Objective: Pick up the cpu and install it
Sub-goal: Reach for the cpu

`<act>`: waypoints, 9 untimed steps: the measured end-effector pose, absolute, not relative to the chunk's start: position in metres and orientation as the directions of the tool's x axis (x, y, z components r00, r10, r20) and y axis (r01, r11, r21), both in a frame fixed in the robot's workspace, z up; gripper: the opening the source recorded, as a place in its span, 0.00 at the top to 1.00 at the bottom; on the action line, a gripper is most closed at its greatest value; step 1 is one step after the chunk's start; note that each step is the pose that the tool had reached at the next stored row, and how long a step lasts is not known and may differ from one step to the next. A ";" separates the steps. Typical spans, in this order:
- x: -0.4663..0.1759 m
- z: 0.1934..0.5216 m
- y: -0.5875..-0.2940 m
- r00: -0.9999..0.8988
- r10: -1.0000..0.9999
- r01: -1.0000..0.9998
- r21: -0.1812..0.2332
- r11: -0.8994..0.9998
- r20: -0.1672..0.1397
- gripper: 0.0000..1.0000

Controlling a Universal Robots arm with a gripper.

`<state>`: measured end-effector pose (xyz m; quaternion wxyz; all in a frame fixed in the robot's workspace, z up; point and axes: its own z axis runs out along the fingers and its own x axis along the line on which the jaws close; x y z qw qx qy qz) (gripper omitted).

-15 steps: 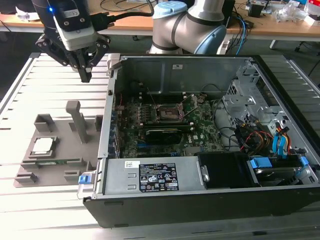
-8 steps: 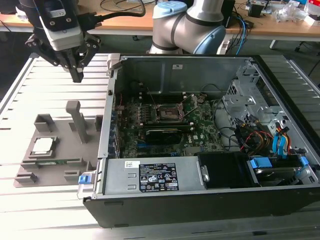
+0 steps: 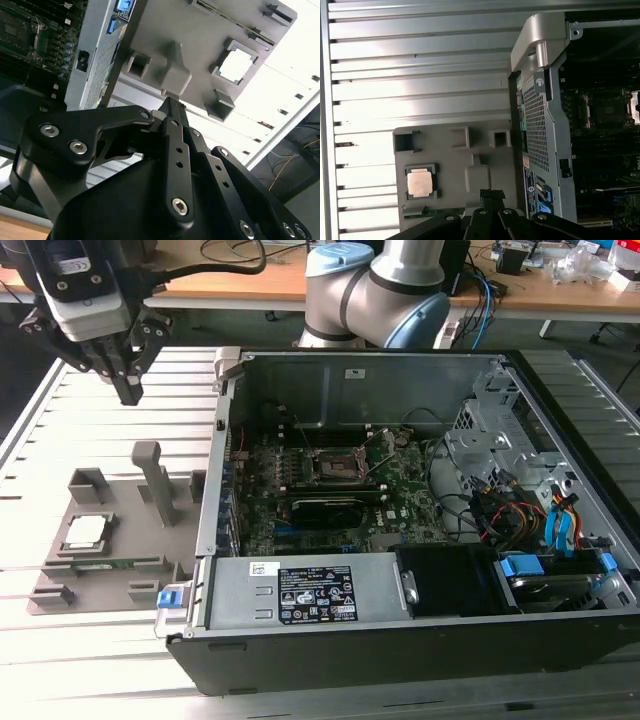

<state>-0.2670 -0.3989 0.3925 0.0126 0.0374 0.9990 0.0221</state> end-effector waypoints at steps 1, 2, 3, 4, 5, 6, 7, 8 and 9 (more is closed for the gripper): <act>-0.269 0.392 -0.399 -0.997 0.075 0.074 0.045 0.996 -0.024 0.89; -0.271 0.392 -0.399 -0.997 0.075 0.074 0.045 0.996 -0.024 0.89; -0.273 0.392 -0.399 -0.997 0.075 0.074 0.045 0.996 -0.024 0.89; -0.276 0.392 -0.399 -0.997 0.075 0.074 0.045 0.996 -0.023 0.89; -0.278 0.392 -0.399 -0.997 0.075 0.074 0.045 0.996 -0.023 0.89; -0.280 0.392 -0.399 -0.997 0.075 0.074 0.045 0.996 -0.024 0.89; -0.283 0.392 -0.399 -0.997 0.075 0.074 0.045 0.996 -0.023 0.89; -0.284 0.392 -0.399 -0.997 0.075 0.074 0.045 0.996 -0.023 0.89; -0.286 0.392 -0.399 -0.997 0.075 0.074 0.045 0.996 -0.024 0.89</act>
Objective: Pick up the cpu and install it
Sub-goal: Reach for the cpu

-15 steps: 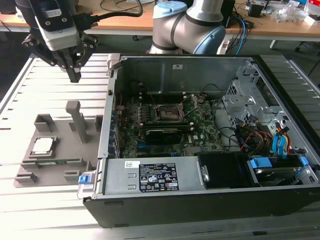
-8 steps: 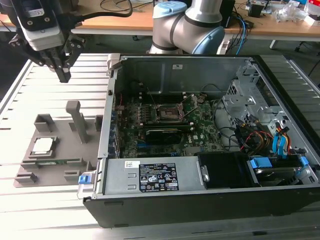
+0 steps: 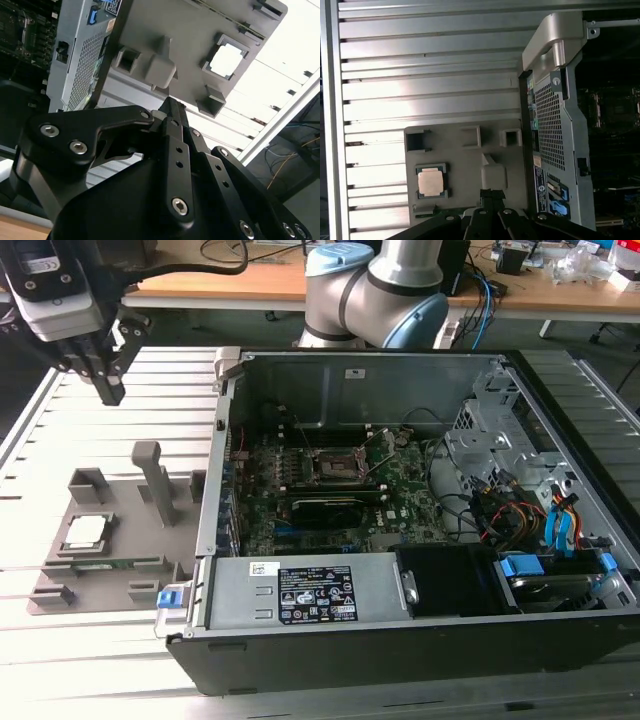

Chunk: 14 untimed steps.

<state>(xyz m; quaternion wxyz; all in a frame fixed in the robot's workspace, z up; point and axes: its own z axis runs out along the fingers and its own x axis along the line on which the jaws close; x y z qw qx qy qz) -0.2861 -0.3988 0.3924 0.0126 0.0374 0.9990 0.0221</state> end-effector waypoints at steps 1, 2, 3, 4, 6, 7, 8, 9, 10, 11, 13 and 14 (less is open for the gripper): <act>-0.287 0.392 -0.399 -0.997 0.075 0.074 0.045 0.996 -0.024 0.89; -0.288 0.392 -0.399 -0.997 0.075 0.074 0.045 0.996 -0.024 0.89; -0.289 0.392 -0.399 -0.997 0.075 0.074 0.045 0.996 -0.024 0.89; -0.290 0.392 -0.399 -0.997 0.075 0.074 0.045 0.996 -0.024 0.89; -0.296 0.392 -0.399 -0.997 0.075 0.074 0.045 0.996 -0.024 0.89; -0.296 0.392 -0.399 -0.997 0.075 0.074 0.045 0.996 -0.023 0.89; -0.297 0.392 -0.399 -0.997 0.075 0.074 0.045 0.996 -0.023 0.89; -0.299 0.392 -0.399 -0.997 0.075 0.074 0.045 0.996 -0.023 0.89; -0.300 0.392 -0.399 -0.997 0.075 0.074 0.045 0.996 -0.023 0.89; -0.302 0.392 -0.399 -0.997 0.075 0.074 0.045 0.996 -0.024 0.89; -0.306 0.392 -0.399 -0.997 0.075 0.074 0.045 0.996 -0.023 0.89; -0.308 0.392 -0.399 -0.997 0.075 0.074 0.045 0.996 -0.024 0.89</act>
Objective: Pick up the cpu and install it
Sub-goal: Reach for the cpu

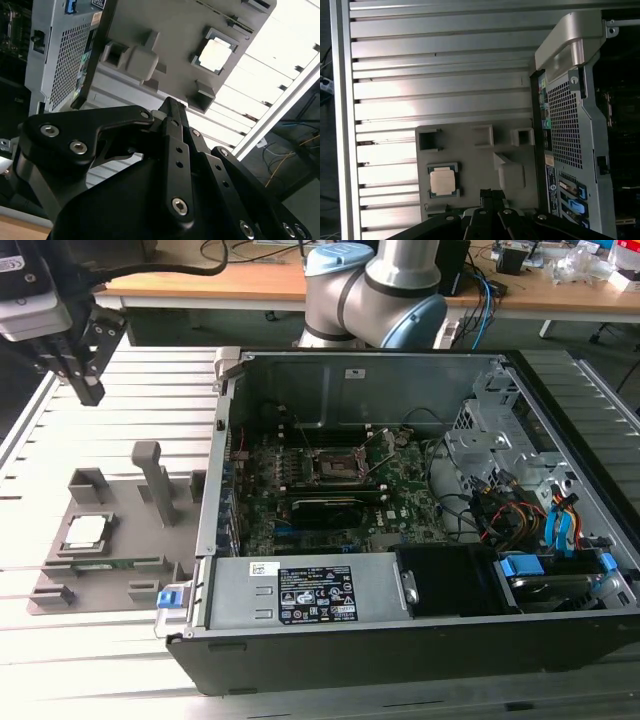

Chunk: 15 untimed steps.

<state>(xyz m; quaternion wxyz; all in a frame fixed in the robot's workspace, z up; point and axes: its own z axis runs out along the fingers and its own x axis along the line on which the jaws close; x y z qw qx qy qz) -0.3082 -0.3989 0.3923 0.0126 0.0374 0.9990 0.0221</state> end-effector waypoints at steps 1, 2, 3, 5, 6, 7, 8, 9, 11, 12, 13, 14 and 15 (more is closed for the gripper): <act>-0.311 0.392 -0.399 -0.997 0.075 0.074 0.045 0.996 -0.024 0.89; -0.313 0.392 -0.399 -0.997 0.075 0.074 0.045 0.996 -0.024 0.89; -0.314 0.392 -0.399 -0.997 0.075 0.074 0.045 0.996 -0.023 0.89; -0.322 0.392 -0.399 -0.997 0.075 0.074 0.045 0.996 -0.024 0.89; -0.323 0.392 -0.399 -0.997 0.075 0.074 0.045 0.996 -0.024 0.89; -0.325 0.392 -0.399 -0.997 0.075 0.074 0.045 0.996 -0.024 0.89; -0.327 0.392 -0.399 -0.997 0.075 0.074 0.045 0.996 -0.023 0.89; -0.329 0.392 -0.399 -0.997 0.075 0.074 0.045 0.996 -0.024 0.89; -0.332 0.392 -0.399 -0.997 0.075 0.074 0.045 0.996 -0.024 0.89; -0.333 0.392 -0.399 -0.997 0.075 0.074 0.045 0.996 -0.024 0.89; -0.334 0.392 -0.399 -0.997 0.075 0.074 0.045 0.996 -0.023 0.89; -0.335 0.391 -0.399 -0.997 0.075 0.074 0.045 0.996 -0.024 0.89; -0.335 0.391 -0.399 -0.997 0.075 0.074 0.045 0.996 -0.024 0.89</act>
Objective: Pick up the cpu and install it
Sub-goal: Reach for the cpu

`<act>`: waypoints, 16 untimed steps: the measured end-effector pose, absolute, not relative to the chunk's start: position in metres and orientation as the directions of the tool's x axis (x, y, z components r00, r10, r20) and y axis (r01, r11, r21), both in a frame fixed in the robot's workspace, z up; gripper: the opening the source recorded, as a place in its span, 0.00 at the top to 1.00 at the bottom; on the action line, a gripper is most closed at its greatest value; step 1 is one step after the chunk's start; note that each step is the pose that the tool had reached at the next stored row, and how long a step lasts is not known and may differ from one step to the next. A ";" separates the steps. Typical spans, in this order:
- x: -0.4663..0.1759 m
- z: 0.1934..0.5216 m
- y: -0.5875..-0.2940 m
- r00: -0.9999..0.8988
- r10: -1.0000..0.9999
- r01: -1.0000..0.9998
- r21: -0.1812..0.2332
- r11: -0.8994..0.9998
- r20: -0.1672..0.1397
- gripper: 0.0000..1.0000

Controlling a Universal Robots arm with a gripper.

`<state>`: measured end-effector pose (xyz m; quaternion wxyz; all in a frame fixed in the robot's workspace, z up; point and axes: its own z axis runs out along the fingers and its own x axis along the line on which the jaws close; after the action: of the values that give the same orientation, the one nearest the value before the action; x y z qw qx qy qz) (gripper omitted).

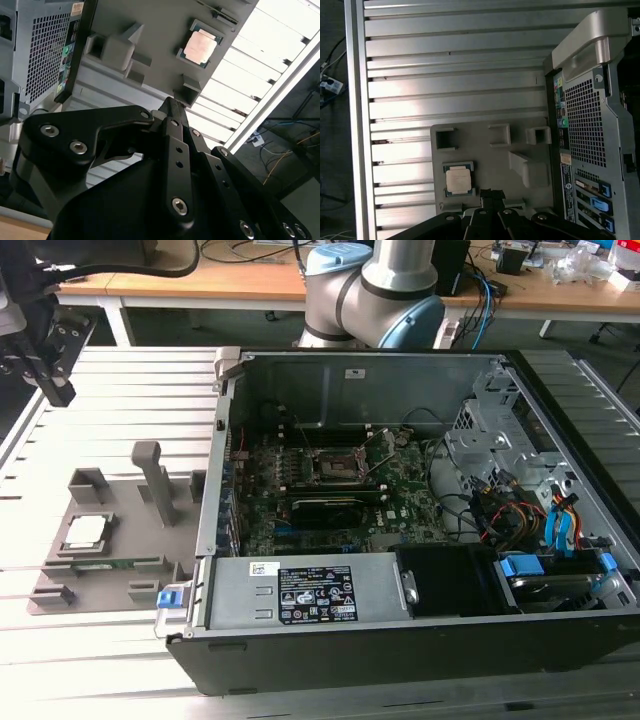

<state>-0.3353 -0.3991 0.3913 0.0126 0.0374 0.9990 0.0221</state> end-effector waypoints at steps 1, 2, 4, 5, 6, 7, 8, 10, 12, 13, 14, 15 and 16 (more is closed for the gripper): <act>-0.336 0.391 -0.399 -0.997 0.075 0.074 0.045 0.996 -0.023 0.89; -0.337 0.391 -0.399 -0.997 0.075 0.074 0.045 0.996 -0.023 0.89; -0.338 0.391 -0.399 -0.997 0.075 0.074 0.045 0.996 -0.023 0.89; -0.340 0.390 -0.399 -0.997 0.075 0.074 0.045 0.996 -0.024 0.89; -0.342 0.390 -0.399 -0.997 0.075 0.074 0.045 0.996 -0.024 0.89; -0.343 0.390 -0.400 -0.997 0.075 0.074 0.045 0.996 -0.024 0.89; -0.345 0.389 -0.402 -0.997 0.075 0.074 0.045 0.996 -0.024 0.89; -0.348 0.389 -0.407 -0.997 0.075 0.074 0.044 0.996 -0.024 0.89; -0.350 0.388 -0.409 -0.997 0.075 0.074 0.032 0.997 -0.024 0.89; -0.350 0.388 -0.409 -0.997 0.072 0.072 0.022 0.997 -0.025 0.89; -0.352 0.388 -0.409 -0.998 0.061 0.061 0.015 0.998 -0.026 0.89; -0.353 0.388 -0.410 -0.998 0.054 0.054 0.014 0.998 -0.026 0.89; -0.355 0.388 -0.411 -0.999 0.047 0.047 0.014 0.999 -0.026 0.89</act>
<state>-0.3548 -0.4109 0.3882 0.0131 0.0236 0.9996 0.0067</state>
